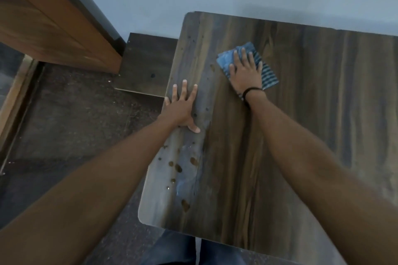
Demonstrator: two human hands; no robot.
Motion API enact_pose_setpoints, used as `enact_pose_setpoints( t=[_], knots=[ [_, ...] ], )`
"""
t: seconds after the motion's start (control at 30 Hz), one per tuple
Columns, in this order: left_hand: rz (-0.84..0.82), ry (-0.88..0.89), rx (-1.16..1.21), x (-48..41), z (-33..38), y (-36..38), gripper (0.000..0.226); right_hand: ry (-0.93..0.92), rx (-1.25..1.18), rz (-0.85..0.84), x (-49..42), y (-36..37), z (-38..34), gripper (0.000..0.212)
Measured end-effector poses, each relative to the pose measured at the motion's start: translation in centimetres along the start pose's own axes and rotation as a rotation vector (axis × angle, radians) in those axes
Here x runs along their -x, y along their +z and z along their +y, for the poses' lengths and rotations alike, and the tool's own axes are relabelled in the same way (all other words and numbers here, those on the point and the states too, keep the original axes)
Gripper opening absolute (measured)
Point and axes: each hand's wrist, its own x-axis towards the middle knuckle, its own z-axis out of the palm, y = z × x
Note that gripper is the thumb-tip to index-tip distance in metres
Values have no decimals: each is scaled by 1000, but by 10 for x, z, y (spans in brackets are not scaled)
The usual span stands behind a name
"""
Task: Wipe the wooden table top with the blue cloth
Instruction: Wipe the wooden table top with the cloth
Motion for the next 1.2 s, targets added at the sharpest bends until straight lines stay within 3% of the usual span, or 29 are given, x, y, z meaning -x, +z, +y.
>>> enact_pose_setpoints(
  t=[0.1,0.33,0.63,0.93,1.2],
  knots=[
    [-2,-1,-30,-1,4,1,161,9,-27,7,-13,-4,-6,58],
    [-53,-69,-50,-3,18,-5,161,-43,61,26,70,28,0,59],
    [-97,-58,-58,-2,21,-10,161,33,-30,-28,-30,-5,-6,60],
    [-52,-55,-53,-2,21,-6,163,112,-23,-6,70,27,-13,60],
    [-85,-82,-66,-7,23,-9,165,133,-59,12,-27,-4,-15,59]
  ],
)
